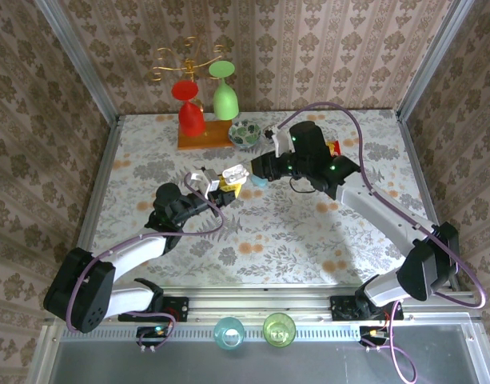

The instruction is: Insert the wireless bluetooth earbuds into the charging case

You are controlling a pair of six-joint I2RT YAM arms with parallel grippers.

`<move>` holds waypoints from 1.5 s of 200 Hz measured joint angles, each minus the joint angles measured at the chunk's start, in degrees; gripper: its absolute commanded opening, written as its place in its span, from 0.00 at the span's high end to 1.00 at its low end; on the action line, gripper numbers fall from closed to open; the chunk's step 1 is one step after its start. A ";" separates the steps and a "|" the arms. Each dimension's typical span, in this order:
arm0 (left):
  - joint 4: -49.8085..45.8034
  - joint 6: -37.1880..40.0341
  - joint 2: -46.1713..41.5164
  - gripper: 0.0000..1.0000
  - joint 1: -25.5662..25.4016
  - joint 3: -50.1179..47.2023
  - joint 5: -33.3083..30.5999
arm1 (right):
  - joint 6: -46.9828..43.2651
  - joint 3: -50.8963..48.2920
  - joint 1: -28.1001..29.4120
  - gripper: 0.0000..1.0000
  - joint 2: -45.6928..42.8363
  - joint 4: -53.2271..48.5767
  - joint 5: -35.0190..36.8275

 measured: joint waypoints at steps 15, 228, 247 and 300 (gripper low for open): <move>-0.17 0.00 0.00 0.89 0.00 0.00 -0.02 | -0.02 0.00 0.17 0.73 0.31 -0.48 -0.46; -0.66 0.00 0.00 0.89 0.00 0.00 -0.52 | -1.49 0.00 2.23 0.76 0.72 -2.14 -1.57; -0.68 0.00 0.00 0.89 0.00 0.00 -0.52 | -1.49 0.00 2.47 0.74 0.83 -2.14 -1.70; -1.07 -0.02 0.00 0.89 0.00 0.00 -0.55 | -1.70 0.00 2.73 0.65 1.36 -2.27 -1.70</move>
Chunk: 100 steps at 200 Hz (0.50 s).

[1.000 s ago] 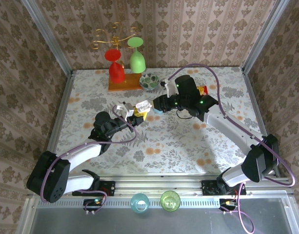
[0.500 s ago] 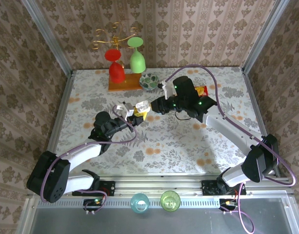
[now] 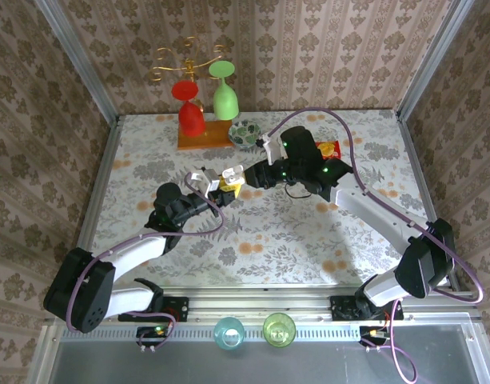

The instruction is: Insert the wireless bluetooth earbuds into the charging case

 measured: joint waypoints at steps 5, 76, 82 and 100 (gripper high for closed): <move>0.00 0.00 0.00 0.89 0.00 0.00 0.00 | 0.00 0.00 0.00 0.65 0.09 -0.02 0.02; -1.22 0.00 0.37 0.89 -0.07 0.00 0.09 | -1.36 0.52 0.48 0.42 1.79 -0.68 2.21; -1.22 0.00 0.37 0.89 -0.17 0.00 0.11 | -1.33 0.83 0.55 0.41 2.03 -0.96 2.38; -0.90 0.00 0.37 0.89 -0.44 0.00 0.35 | -1.29 1.62 0.81 0.38 2.91 -1.60 2.71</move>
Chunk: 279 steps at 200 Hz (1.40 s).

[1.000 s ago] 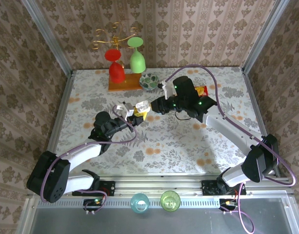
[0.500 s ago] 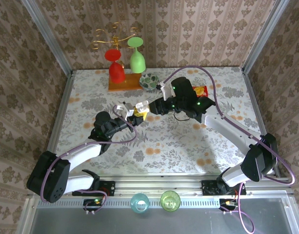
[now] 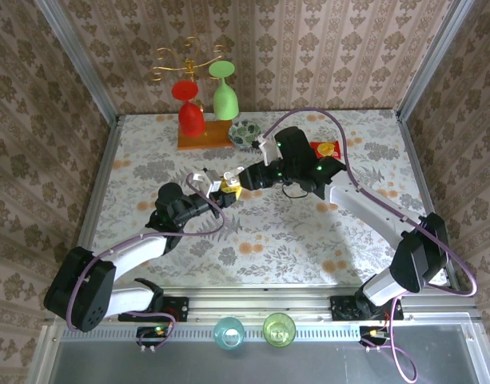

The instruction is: Insert the wireless bluetooth earbuds into the charging case

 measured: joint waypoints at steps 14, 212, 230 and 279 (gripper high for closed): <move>-0.13 0.00 0.02 0.89 -0.13 0.00 -0.09 | -0.02 0.46 0.04 0.36 0.48 -0.37 0.42; -13.42 32.11 0.42 0.89 -3.54 3.76 -6.93 | 5.29 19.69 -1.33 0.27 8.50 -17.62 7.48; -14.08 33.94 0.42 0.89 -3.54 4.09 -7.45 | 5.14 22.21 -1.33 0.27 11.56 -21.40 7.34; -15.37 35.12 0.42 0.89 -3.58 4.11 -8.02 | 2.82 23.71 -1.38 0.27 13.68 -28.24 6.47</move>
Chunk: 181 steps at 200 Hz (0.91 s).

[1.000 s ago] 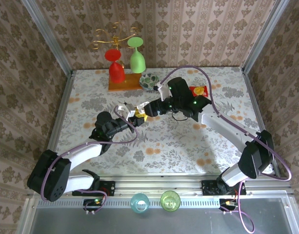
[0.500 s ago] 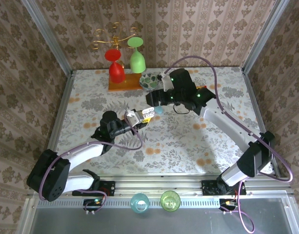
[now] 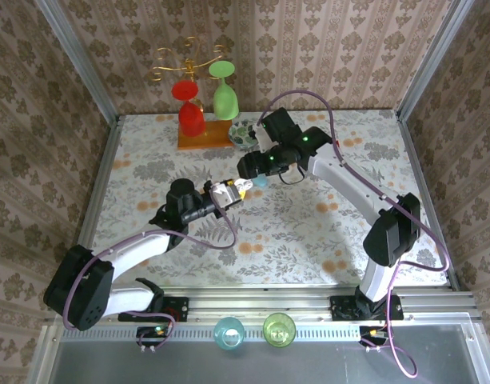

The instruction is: Insert the wireless bluetooth earbuds into the charging case

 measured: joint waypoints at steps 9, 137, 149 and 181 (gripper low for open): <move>-0.07 -0.07 0.00 0.89 0.02 0.00 0.00 | -0.63 0.00 -0.09 0.27 -0.07 -0.17 -0.20; -1.29 -13.40 -4.42 0.88 3.89 0.37 10.45 | -6.62 -18.88 -3.56 0.32 -18.29 12.48 -7.54; -1.33 -12.15 -5.38 0.89 3.32 -0.22 10.80 | -3.50 -15.54 -4.96 0.33 -15.69 11.80 -8.52; -4.50 -6.91 -5.99 0.88 0.46 -0.31 9.14 | 2.14 -7.17 -6.45 0.34 -6.71 10.32 -13.44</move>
